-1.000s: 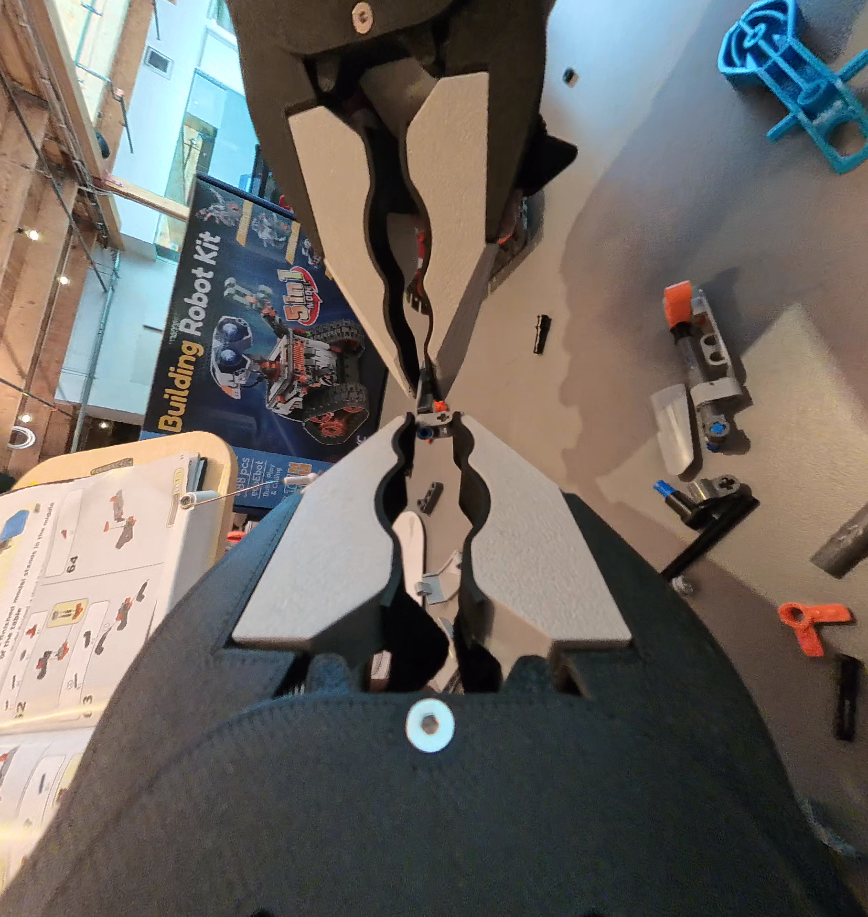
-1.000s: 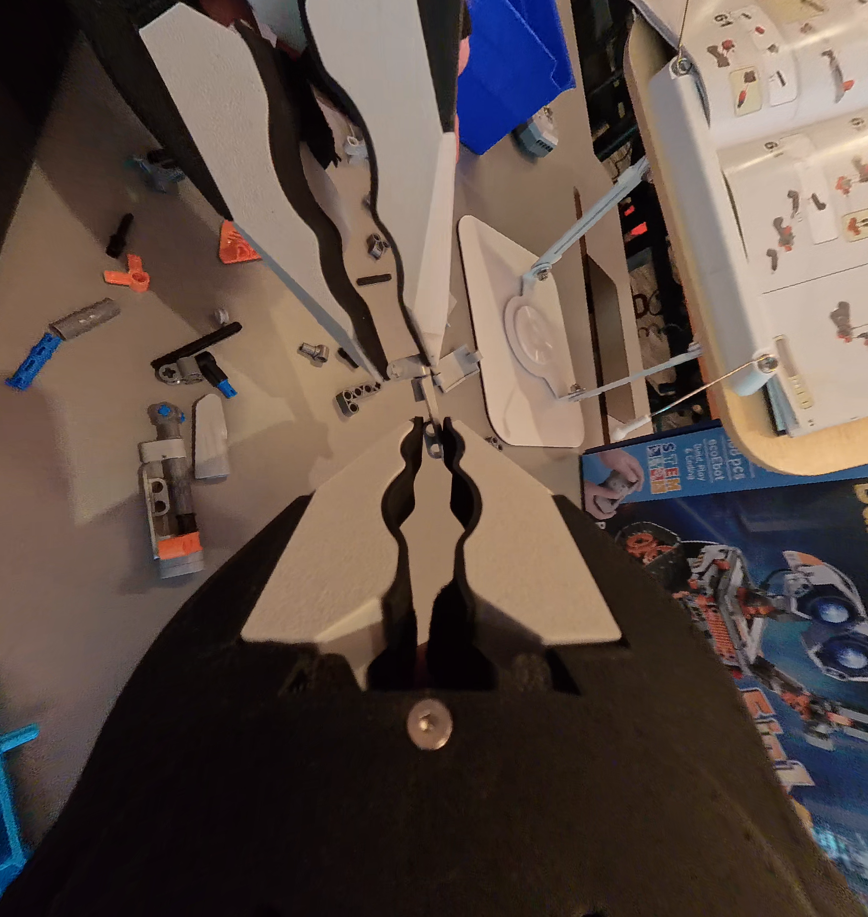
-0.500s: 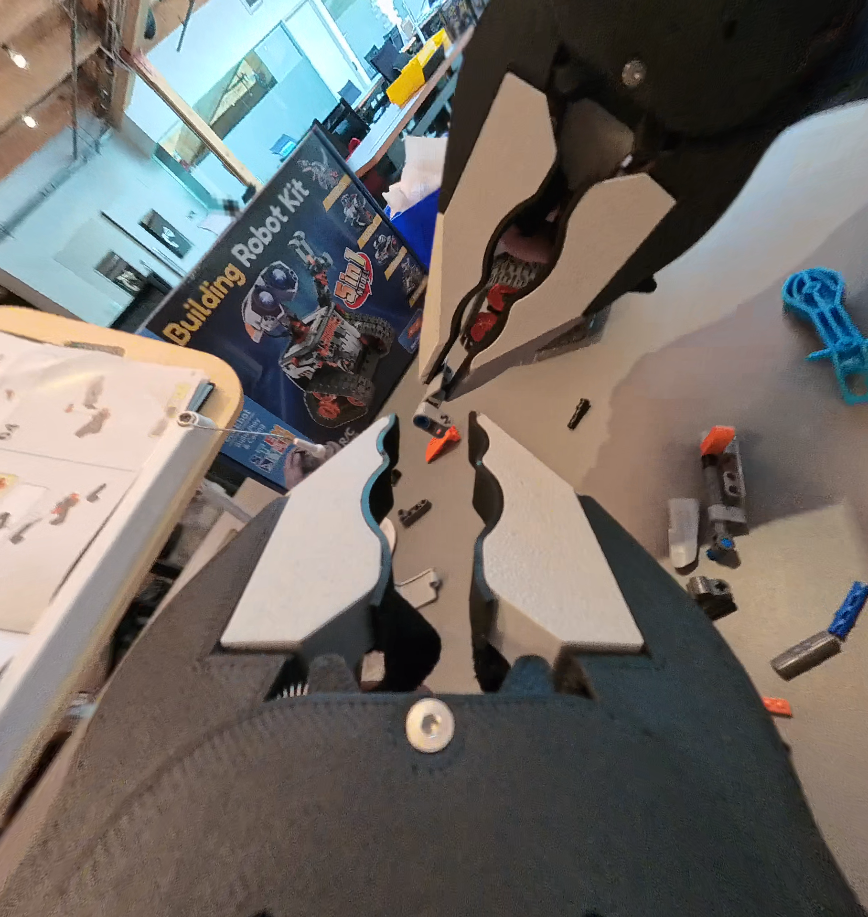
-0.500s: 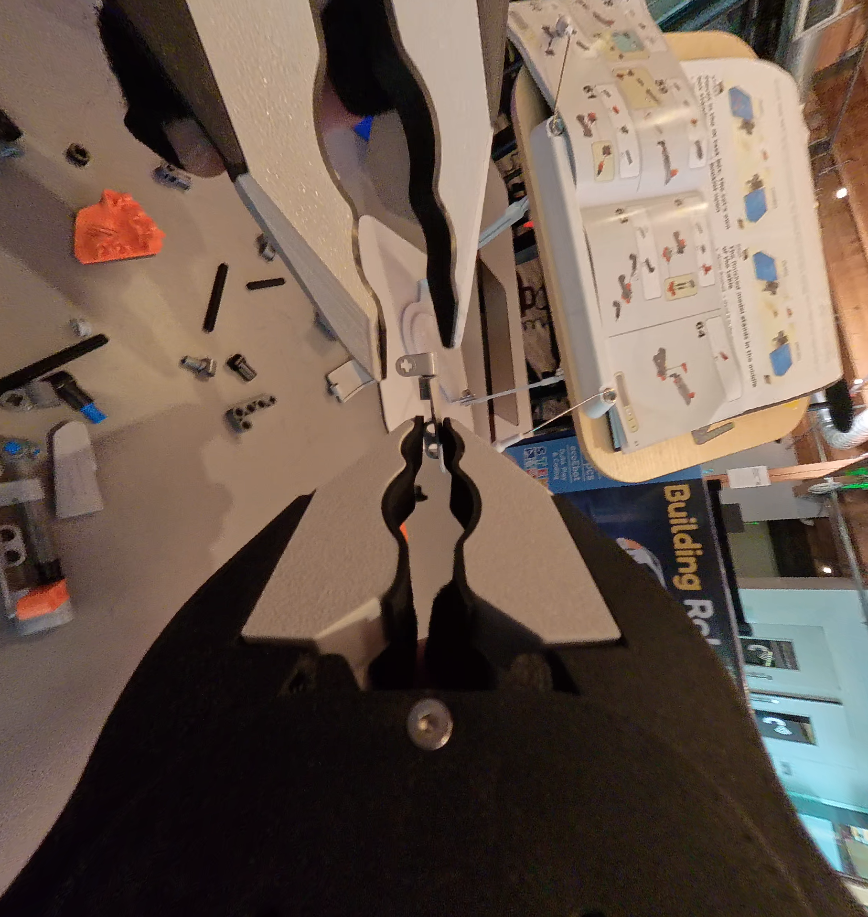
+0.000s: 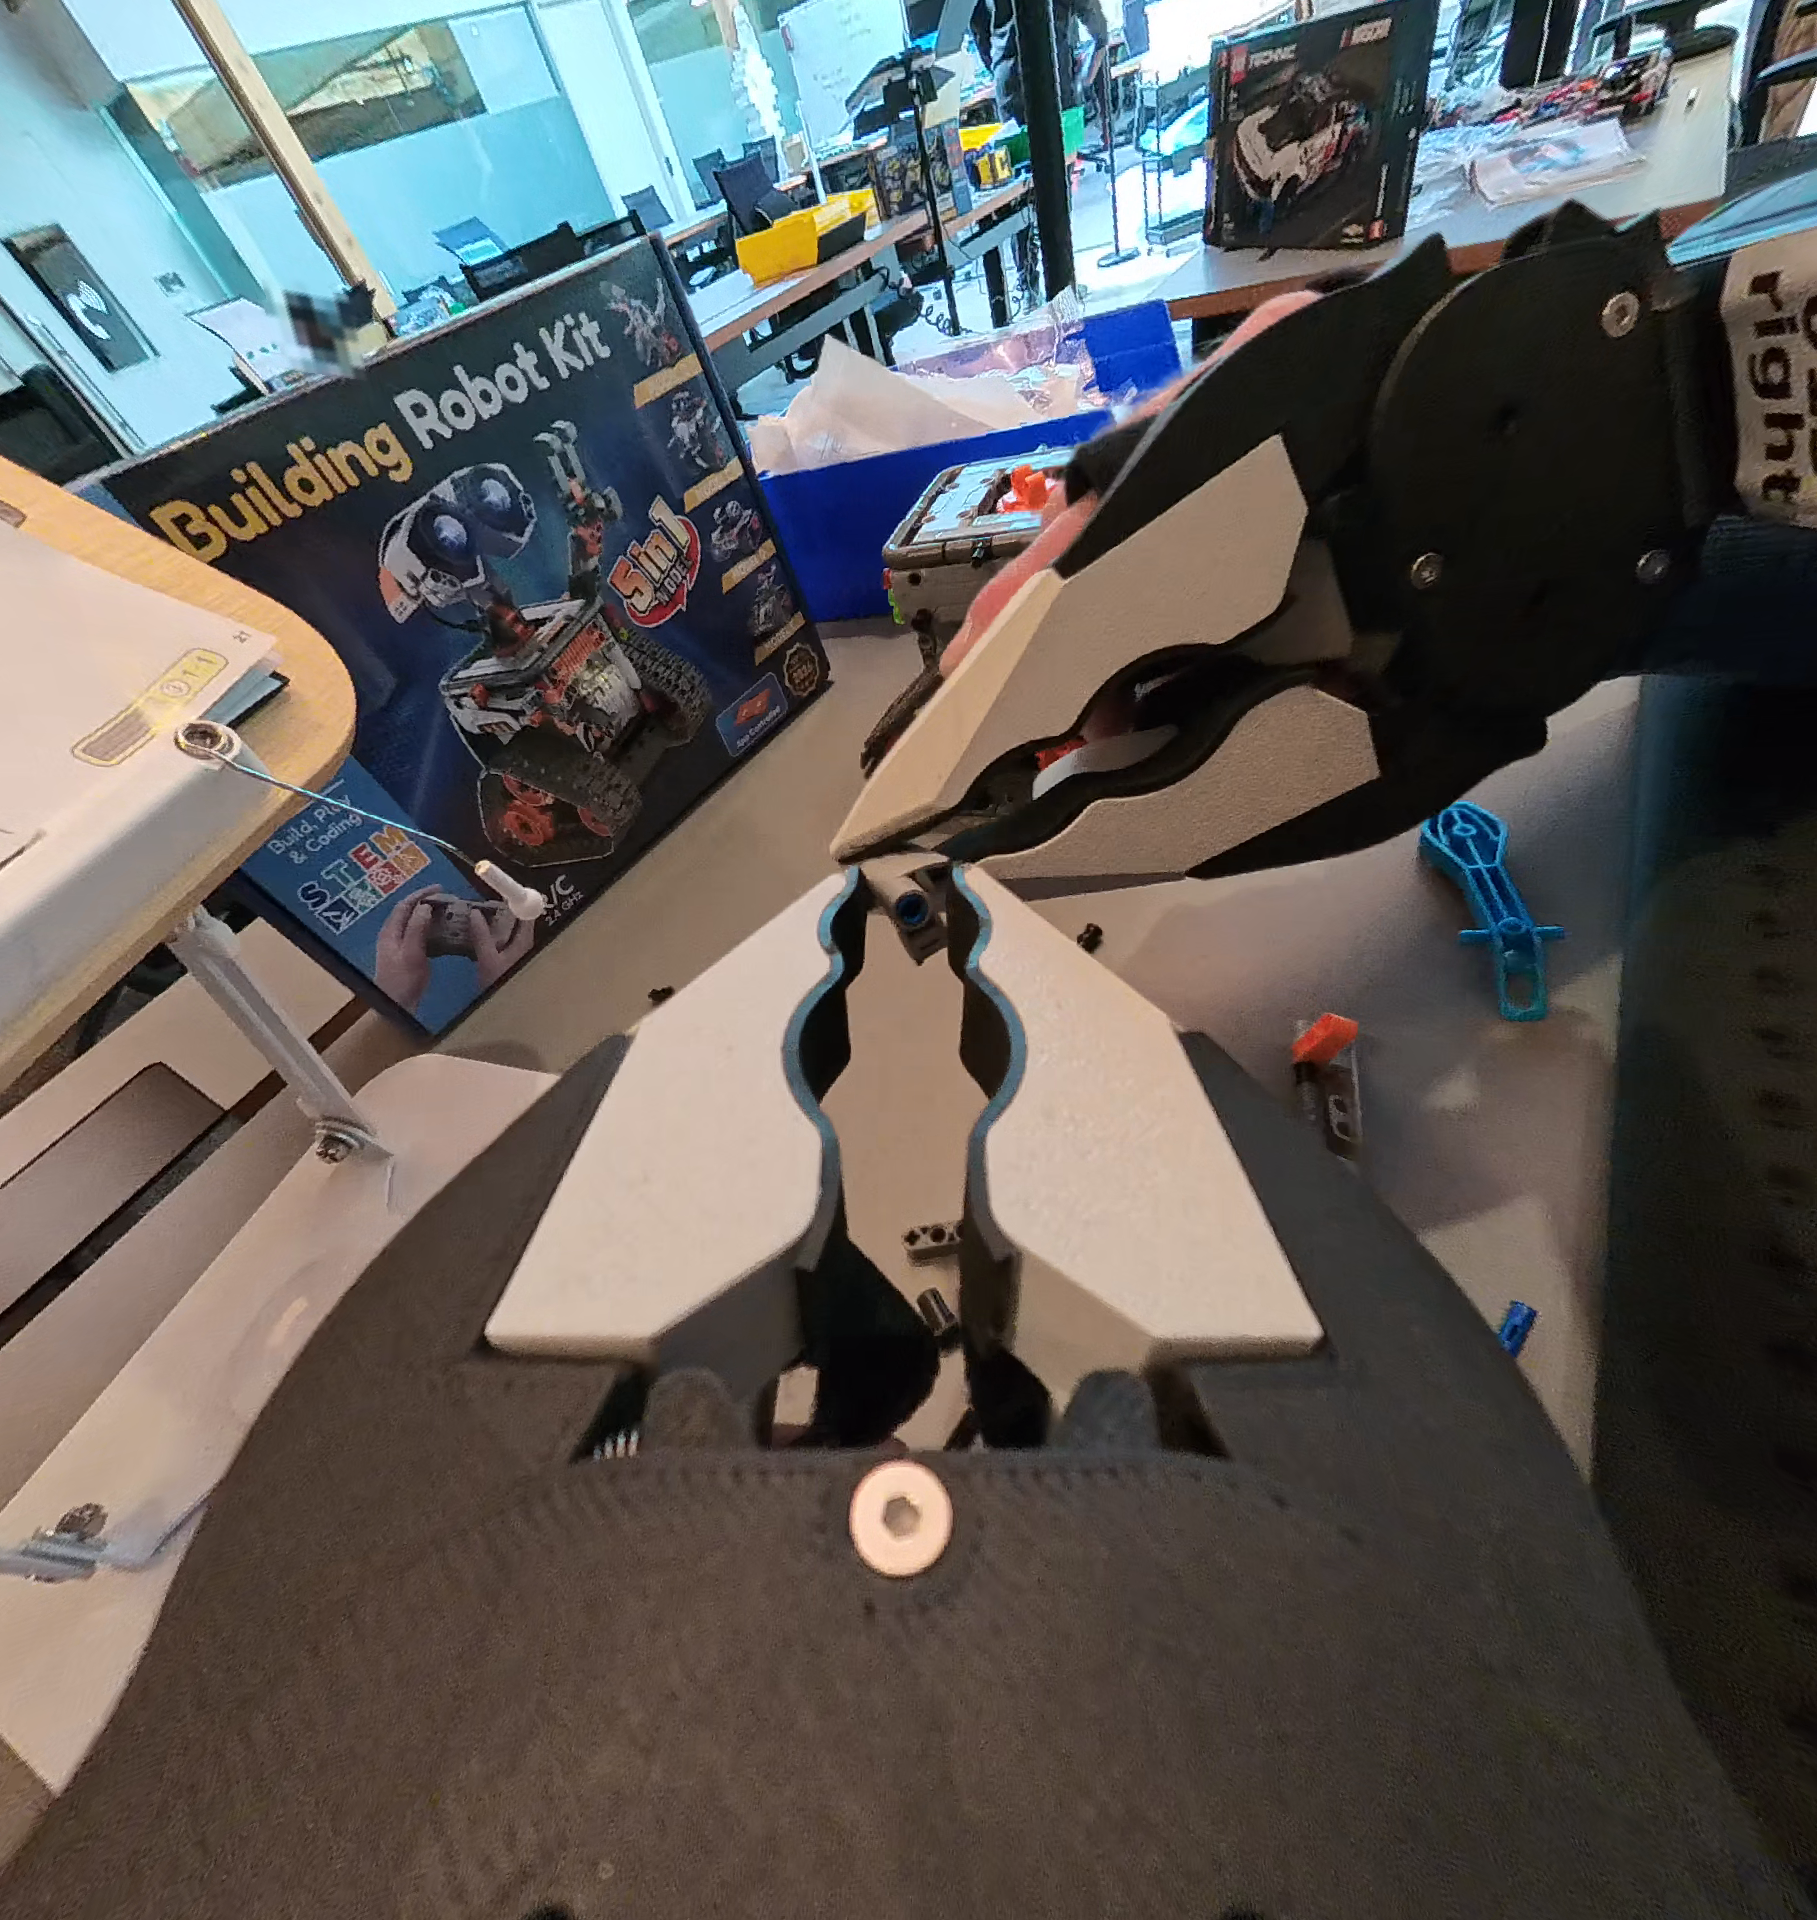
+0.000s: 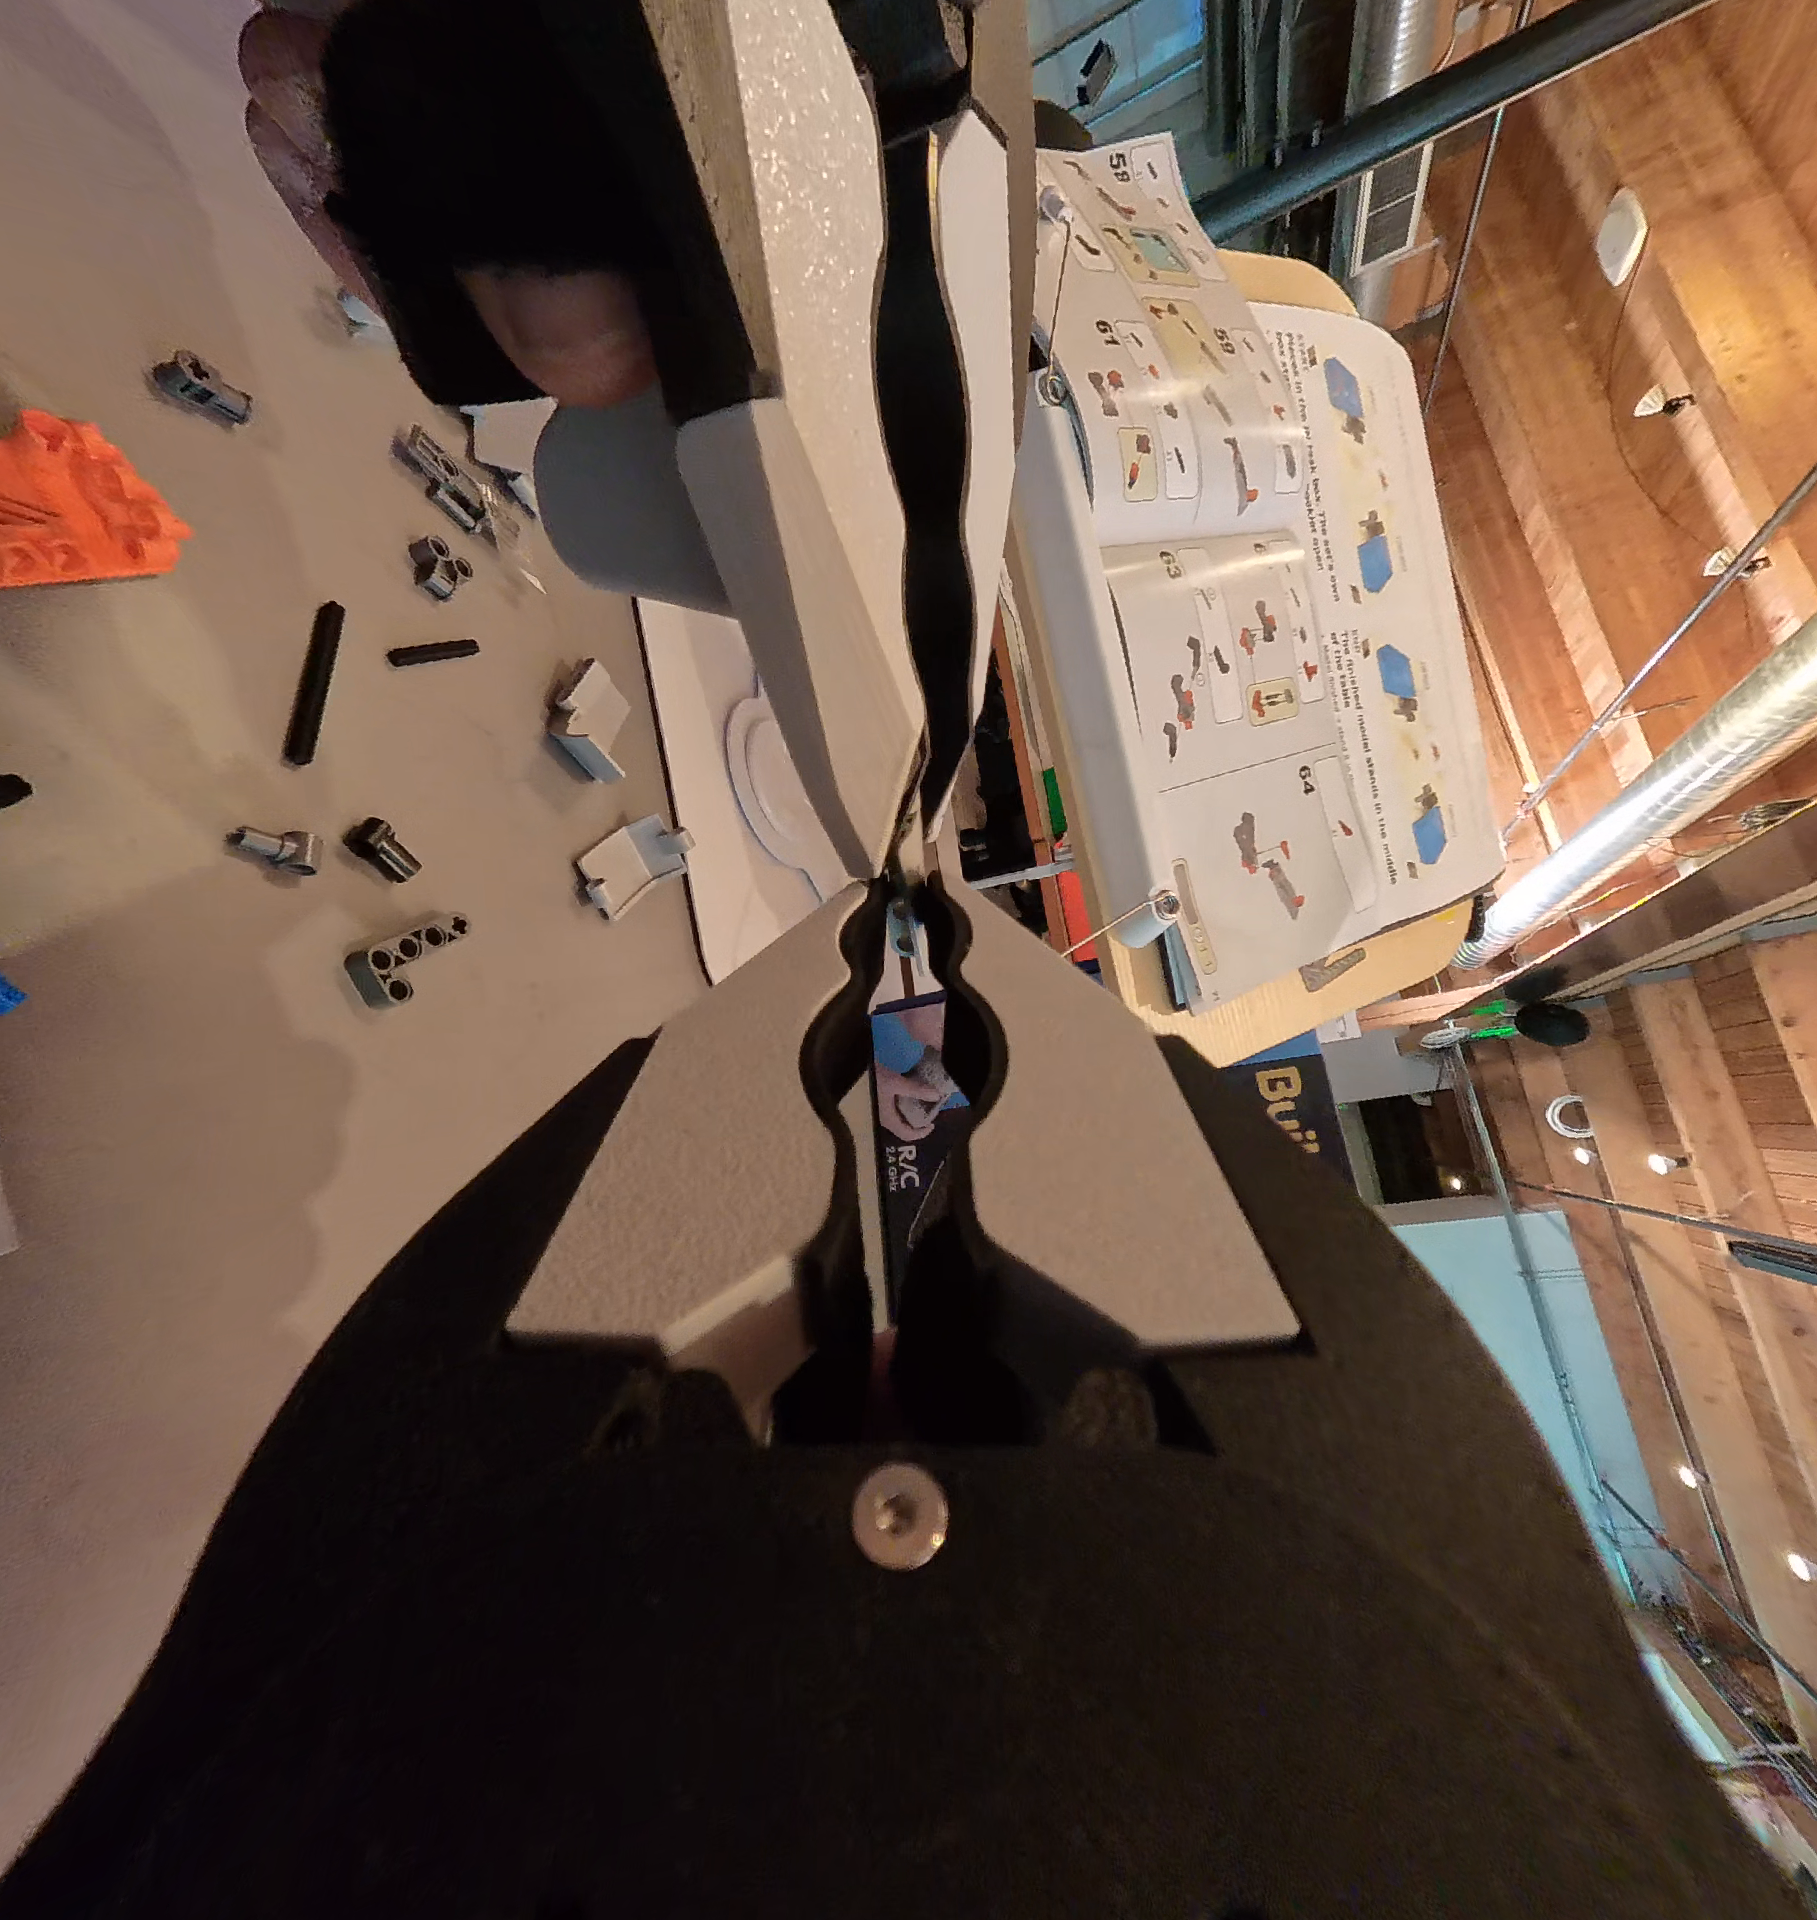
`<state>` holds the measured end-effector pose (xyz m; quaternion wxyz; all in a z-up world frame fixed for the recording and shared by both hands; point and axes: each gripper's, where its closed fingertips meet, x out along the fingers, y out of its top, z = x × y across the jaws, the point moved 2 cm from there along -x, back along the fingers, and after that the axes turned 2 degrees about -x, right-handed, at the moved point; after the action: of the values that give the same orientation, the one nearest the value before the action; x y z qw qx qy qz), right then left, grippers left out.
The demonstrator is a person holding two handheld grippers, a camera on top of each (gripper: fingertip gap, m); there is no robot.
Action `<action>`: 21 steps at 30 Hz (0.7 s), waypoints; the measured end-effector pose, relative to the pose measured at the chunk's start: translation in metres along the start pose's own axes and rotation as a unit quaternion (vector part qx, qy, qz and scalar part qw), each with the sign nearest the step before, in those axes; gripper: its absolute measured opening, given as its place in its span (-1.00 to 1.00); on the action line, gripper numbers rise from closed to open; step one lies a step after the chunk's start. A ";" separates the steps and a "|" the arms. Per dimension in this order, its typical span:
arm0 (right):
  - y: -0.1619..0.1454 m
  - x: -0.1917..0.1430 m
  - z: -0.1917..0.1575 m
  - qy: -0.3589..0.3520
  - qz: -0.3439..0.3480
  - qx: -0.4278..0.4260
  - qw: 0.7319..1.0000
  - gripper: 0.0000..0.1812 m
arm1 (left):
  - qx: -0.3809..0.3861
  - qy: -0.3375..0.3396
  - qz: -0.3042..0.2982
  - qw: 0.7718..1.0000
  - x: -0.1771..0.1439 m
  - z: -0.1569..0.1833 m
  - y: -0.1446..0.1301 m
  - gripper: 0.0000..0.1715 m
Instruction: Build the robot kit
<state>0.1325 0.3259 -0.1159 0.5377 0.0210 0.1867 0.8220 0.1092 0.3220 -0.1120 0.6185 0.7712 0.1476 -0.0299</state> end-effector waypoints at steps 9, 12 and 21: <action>-0.004 0.003 -0.004 -0.017 0.017 0.005 1.000 -0.95 | -0.012 -0.011 0.004 1.000 0.001 -0.004 -0.004 -0.86; -0.005 0.003 -0.004 -0.016 0.017 0.013 1.000 -0.95 | -0.019 -0.007 0.009 1.000 0.003 -0.005 -0.005 -0.86; -0.006 0.003 0.002 -0.022 0.022 0.046 0.998 -0.83 | 0.018 0.032 0.025 0.999 -0.001 -0.013 -0.001 -0.88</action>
<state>0.1368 0.3315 -0.1171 0.5218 0.0679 0.2121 0.8235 0.1064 0.3352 -0.1100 0.6001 0.7863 0.1469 0.0077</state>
